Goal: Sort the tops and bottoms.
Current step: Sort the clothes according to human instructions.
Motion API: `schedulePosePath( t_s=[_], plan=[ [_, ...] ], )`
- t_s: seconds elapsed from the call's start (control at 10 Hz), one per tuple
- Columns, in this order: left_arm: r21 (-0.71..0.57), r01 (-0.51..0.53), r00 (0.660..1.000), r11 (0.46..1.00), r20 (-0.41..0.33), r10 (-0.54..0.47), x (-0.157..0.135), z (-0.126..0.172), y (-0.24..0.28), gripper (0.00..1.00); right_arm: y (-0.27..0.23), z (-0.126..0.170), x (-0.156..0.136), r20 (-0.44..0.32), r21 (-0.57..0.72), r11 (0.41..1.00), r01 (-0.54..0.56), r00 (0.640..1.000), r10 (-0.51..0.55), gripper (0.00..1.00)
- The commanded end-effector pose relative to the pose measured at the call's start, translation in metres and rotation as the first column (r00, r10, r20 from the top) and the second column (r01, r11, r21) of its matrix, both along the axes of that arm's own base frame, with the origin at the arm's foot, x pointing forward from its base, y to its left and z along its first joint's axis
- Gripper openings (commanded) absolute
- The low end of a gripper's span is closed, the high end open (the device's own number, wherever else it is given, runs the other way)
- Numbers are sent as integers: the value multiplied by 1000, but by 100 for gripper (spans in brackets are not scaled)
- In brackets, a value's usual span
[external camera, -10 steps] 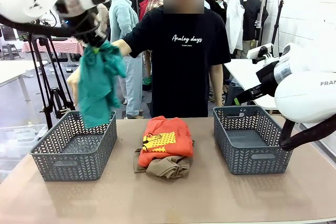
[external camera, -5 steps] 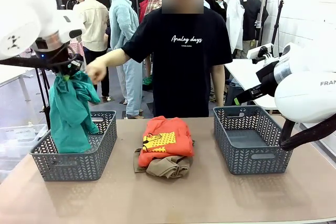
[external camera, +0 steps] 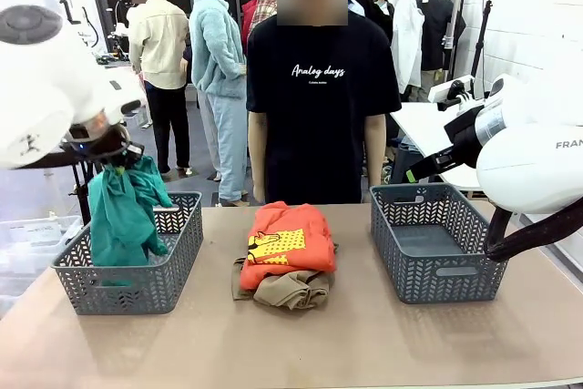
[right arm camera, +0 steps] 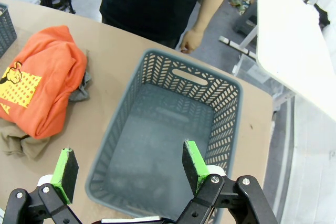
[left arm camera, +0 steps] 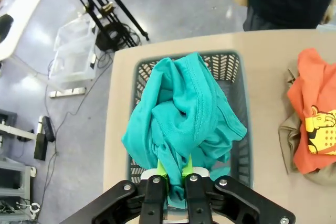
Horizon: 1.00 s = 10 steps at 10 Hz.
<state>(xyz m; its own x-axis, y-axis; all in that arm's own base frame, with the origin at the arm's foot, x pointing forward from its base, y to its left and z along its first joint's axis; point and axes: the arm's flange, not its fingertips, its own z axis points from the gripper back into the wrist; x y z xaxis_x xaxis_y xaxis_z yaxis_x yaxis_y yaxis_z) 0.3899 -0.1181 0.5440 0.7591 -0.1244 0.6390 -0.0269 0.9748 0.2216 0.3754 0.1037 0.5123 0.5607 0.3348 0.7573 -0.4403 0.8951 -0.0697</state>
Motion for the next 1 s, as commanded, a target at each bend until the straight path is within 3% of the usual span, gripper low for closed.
schedulePosePath(
  t_s=[0.0,0.2,0.3,0.7,0.9],
  plan=[
    [-28,-20,1000,999,-9,19,10,-26,-1,0,0,0,0,0,0,1000,-2,1000,2,100],
    [-46,-53,996,998,-75,49,16,-46,7,0,0,0,0,0,0,1000,-2,1000,2,100],
    [-65,-73,994,995,-89,67,18,-51,10,6,0,0,0,0,0,1000,-2,1000,2,100],
    [-74,-98,993,992,-74,93,9,-40,8,86,0,0,0,0,0,1000,-2,1000,2,100],
    [-41,-48,994,998,-96,44,17,-51,13,91,0,0,0,0,0,1000,-2,1000,2,100]
  ],
)
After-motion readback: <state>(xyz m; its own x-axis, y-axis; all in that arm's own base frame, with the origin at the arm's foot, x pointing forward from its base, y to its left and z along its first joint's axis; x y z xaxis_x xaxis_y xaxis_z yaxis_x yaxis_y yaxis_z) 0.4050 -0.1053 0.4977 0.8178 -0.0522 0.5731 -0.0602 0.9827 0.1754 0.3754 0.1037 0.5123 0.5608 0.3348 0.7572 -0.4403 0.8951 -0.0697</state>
